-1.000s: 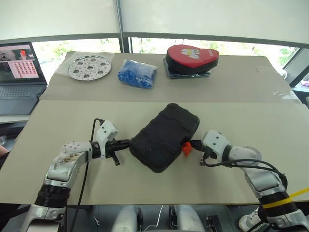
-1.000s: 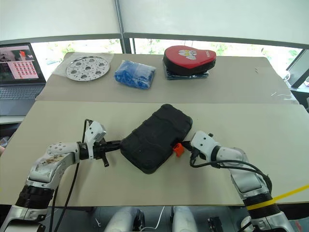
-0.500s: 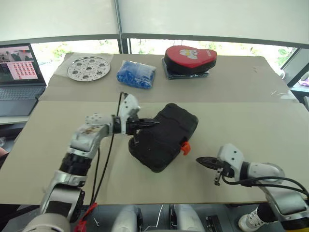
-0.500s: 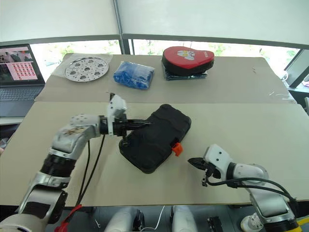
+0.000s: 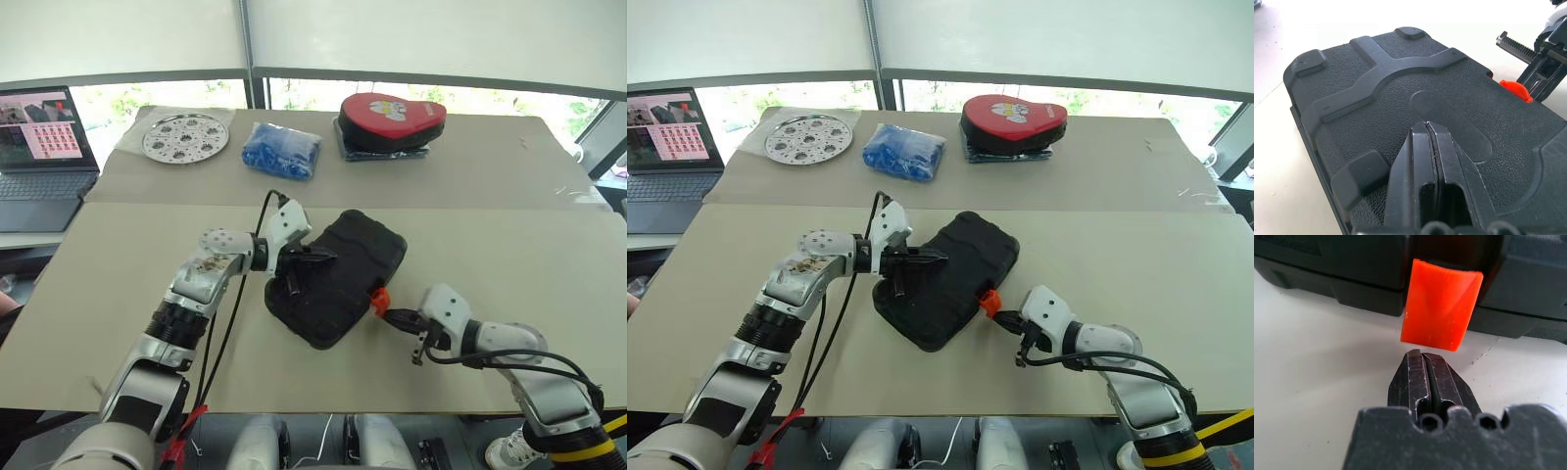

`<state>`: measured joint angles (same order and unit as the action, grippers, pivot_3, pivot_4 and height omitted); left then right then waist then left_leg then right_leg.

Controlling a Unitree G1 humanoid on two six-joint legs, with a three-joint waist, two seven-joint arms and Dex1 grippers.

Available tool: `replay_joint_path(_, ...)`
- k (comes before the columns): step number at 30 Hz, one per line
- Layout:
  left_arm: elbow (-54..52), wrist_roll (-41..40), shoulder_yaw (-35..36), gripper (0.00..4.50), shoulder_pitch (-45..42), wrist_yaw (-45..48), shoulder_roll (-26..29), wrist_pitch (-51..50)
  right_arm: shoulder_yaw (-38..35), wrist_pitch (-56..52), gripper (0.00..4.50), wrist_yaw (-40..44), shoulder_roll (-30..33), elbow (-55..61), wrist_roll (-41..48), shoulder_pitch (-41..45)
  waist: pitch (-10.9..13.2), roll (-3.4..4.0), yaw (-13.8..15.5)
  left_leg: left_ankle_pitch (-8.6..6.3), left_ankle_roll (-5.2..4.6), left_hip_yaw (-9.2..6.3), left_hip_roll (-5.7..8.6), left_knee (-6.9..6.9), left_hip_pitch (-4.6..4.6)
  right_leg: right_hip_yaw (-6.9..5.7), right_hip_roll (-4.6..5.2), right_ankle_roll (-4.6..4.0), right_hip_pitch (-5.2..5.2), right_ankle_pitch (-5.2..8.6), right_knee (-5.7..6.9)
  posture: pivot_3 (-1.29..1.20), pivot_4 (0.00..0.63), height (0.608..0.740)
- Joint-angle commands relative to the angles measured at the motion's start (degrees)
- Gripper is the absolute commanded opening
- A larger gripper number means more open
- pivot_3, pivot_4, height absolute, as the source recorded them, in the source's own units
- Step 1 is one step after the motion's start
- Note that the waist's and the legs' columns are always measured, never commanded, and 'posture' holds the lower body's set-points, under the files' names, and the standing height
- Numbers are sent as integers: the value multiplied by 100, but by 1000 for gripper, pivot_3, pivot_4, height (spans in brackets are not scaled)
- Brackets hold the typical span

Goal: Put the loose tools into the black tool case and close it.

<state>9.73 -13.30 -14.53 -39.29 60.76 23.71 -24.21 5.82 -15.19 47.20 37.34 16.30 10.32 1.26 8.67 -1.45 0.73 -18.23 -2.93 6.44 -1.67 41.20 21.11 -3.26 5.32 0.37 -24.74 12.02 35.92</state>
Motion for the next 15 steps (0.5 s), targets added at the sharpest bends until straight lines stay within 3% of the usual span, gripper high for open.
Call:
replay_joint_path(1, -52, 61, -104, 59, 201, 64, 66, -101, -87, 93, 108, -27, -31, 176, 44, 127, 0, 0, -3, 0, 0, 0, 0, 0, 0, 0, 0, 0, 0, 0, -1, 0, 150, 740)
replay_joint_path(15, -21, 212, -285, 59, 349, 109, 61, -27, 188, -146, 108, 85, -56, 58, -60, 665, -2, 3, -49, 0, 1, 7, -2, 0, -10, 13, -4, 0, 0, 0, 8, 0, 150, 740)
